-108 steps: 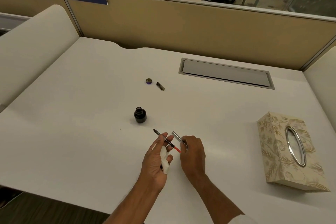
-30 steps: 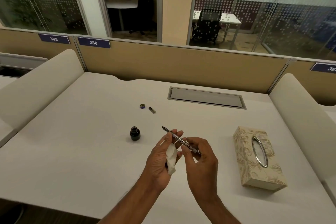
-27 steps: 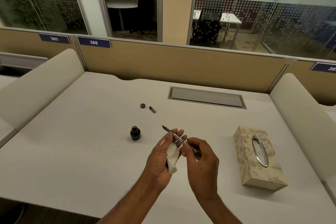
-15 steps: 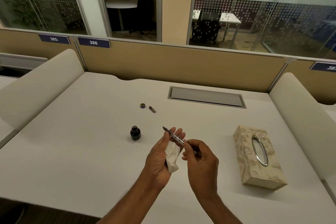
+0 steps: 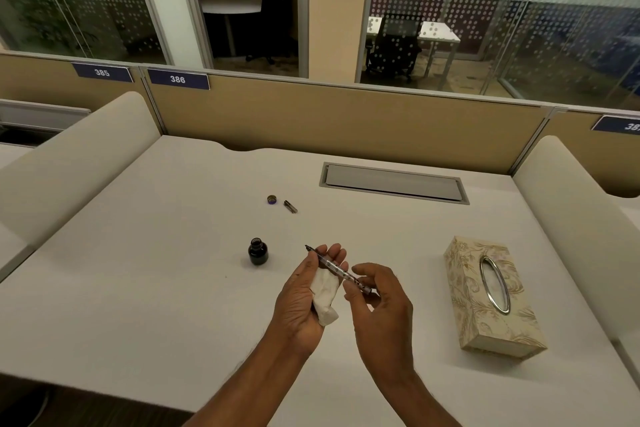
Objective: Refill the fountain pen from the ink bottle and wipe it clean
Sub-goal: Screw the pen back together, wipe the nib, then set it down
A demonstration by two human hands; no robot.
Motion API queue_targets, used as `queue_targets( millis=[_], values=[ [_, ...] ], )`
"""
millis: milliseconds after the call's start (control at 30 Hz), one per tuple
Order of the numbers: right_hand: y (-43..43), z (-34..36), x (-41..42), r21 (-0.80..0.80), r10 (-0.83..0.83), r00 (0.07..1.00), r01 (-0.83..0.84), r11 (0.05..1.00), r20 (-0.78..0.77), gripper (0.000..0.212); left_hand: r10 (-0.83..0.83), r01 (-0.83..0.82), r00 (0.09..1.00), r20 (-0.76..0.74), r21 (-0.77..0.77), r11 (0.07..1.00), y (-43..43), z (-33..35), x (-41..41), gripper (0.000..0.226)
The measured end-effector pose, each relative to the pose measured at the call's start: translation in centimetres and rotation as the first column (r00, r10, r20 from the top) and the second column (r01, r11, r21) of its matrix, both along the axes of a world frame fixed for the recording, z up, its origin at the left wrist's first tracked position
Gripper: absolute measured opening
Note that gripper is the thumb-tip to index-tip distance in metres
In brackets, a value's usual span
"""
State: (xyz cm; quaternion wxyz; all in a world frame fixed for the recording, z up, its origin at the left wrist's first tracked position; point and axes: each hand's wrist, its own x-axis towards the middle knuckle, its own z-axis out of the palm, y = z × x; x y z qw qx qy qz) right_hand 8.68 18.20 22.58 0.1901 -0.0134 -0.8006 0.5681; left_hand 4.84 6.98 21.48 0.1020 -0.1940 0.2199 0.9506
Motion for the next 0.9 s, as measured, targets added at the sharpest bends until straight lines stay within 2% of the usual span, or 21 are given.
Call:
queue_targets(
  millis=[100,233,433,600,667,800,900],
  values=[
    [-0.04,-0.23,0.03,0.012,-0.027,1.000,0.027,1.000,0.004,0.026,0.006,-0.006,1.000,0.005,0.016,1.000,0.02,0.06,0.11,0.026],
    [-0.29,-0.40,-0.10,-0.072,-0.019,0.998,0.023,0.997,0.065,0.023,0.005,-0.005,1.000,0.002,-0.002,1.000,0.04,-0.02,0.02,0.026],
    [-0.33,-0.27,0.34,-0.035,-0.010,1.000,0.011,0.999,0.010,0.023,0.017,-0.017,1.000,0.008,0.015,1.000,0.05,-0.31,0.16,0.027],
    [-0.59,-0.24,-0.02,-0.135,-0.009,0.996,0.021,0.991,0.088,0.020,0.014,-0.014,1.000,0.009,0.009,1.000,0.11,-0.37,0.19,0.028],
    [-0.66,-0.10,0.06,-0.132,0.002,0.997,0.009,0.991,0.079,0.016,0.016,-0.016,1.000,0.011,0.018,1.000,0.09,-0.40,0.13,0.027],
    [-0.69,-0.01,0.49,-0.065,-0.022,1.000,0.023,0.998,0.022,0.024,0.019,-0.019,1.000,0.010,0.040,0.999,0.15,-0.24,0.17,0.028],
    [-0.70,0.04,0.18,-0.157,-0.039,0.996,0.051,0.986,0.079,0.018,0.015,-0.016,1.000,0.007,0.040,0.999,0.26,-0.09,0.14,0.027]
  ],
)
